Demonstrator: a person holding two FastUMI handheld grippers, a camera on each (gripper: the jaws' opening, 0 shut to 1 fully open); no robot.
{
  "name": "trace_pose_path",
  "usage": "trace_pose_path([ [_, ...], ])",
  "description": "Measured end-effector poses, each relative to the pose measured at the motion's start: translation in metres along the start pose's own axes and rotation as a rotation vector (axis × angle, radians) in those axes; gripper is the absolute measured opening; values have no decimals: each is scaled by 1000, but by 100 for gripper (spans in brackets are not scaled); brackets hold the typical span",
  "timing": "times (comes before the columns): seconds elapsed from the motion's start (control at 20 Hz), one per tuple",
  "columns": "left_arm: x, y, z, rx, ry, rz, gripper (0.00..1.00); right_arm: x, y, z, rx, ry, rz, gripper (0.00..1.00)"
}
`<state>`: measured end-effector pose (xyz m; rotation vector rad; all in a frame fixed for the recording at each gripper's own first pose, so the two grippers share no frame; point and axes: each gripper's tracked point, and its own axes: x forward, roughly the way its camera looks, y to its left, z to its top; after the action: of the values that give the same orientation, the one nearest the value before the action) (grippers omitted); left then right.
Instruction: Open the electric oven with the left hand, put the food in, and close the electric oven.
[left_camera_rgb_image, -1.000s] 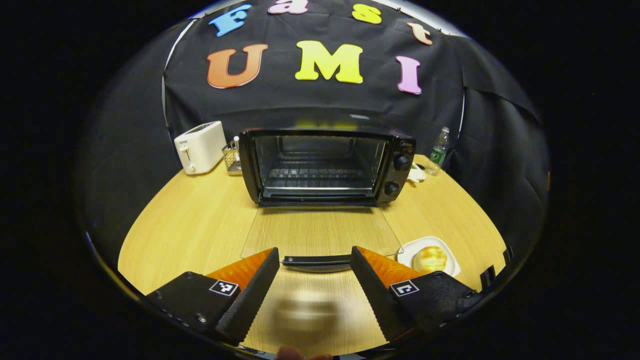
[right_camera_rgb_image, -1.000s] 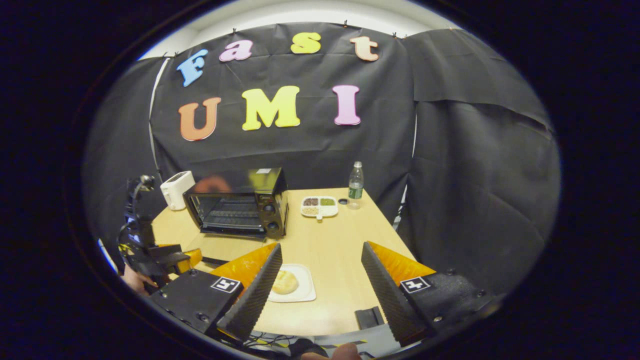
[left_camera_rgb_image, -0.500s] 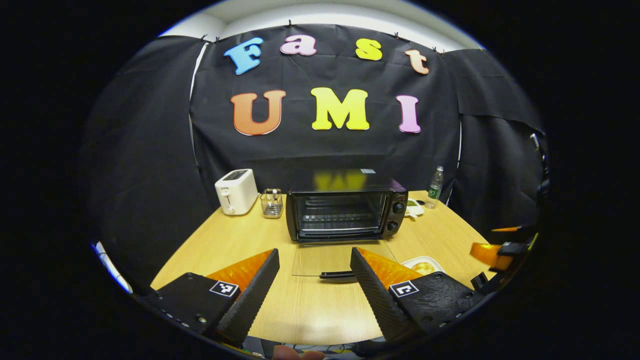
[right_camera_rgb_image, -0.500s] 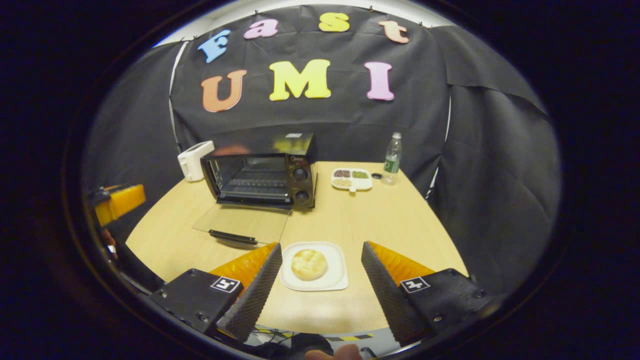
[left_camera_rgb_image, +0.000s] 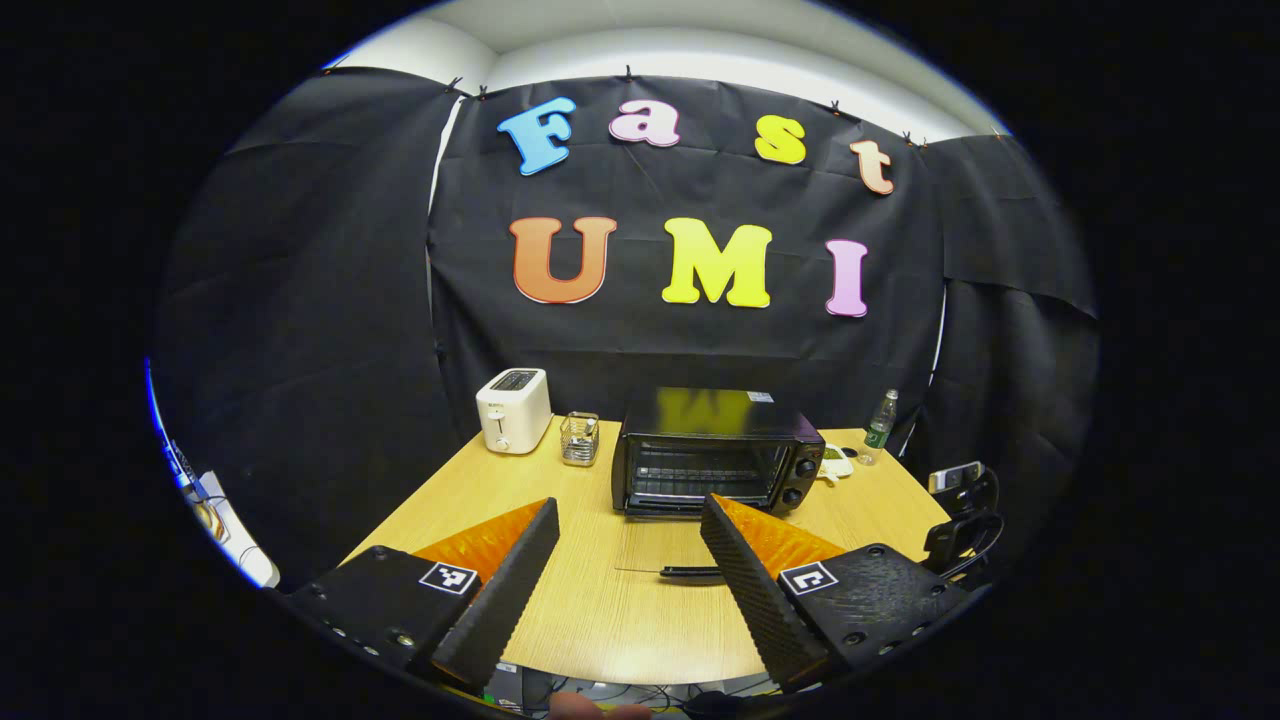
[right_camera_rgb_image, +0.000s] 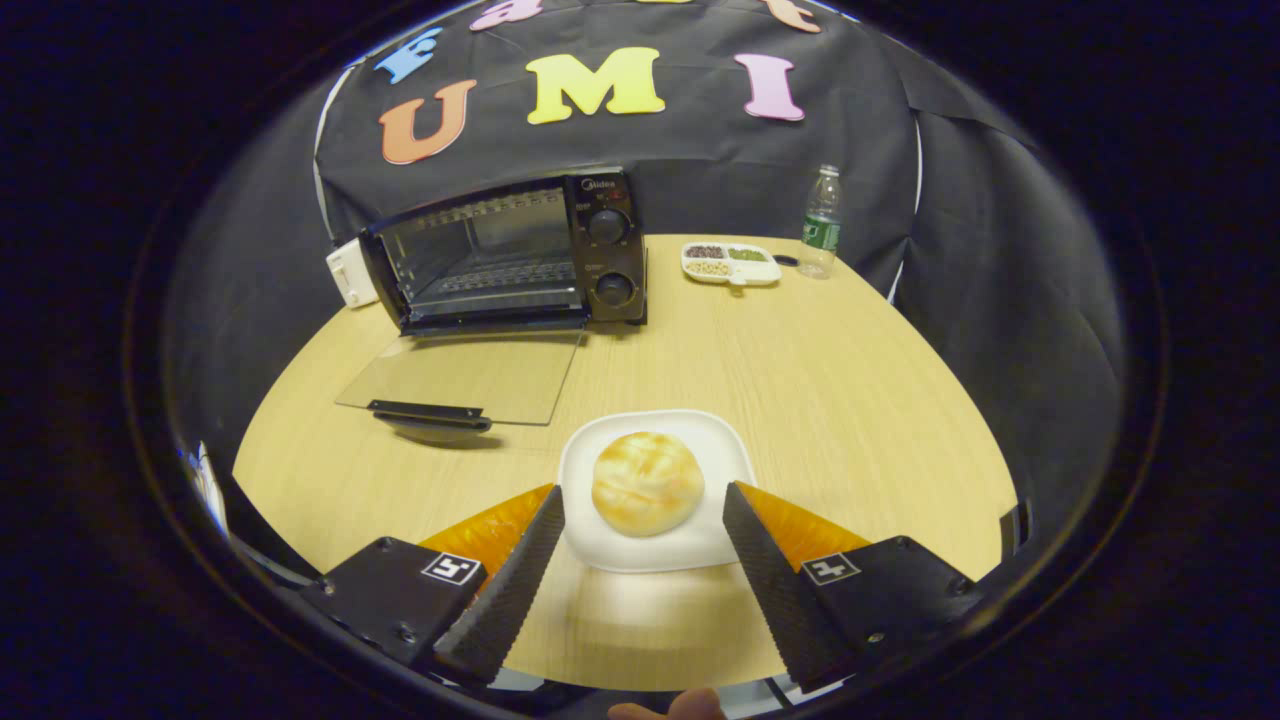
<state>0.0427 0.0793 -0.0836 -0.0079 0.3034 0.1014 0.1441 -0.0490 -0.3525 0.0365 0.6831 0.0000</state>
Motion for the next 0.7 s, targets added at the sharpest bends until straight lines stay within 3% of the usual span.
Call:
trace_pose_path([
  [0.45,-3,-1,-5,-29,43,12,94,47,-3,-22,-33,65,-41,100],
  [0.7,4,-5,-4,-51,50,-3,94,46,-1,-22,-13,95,-48,84],
])
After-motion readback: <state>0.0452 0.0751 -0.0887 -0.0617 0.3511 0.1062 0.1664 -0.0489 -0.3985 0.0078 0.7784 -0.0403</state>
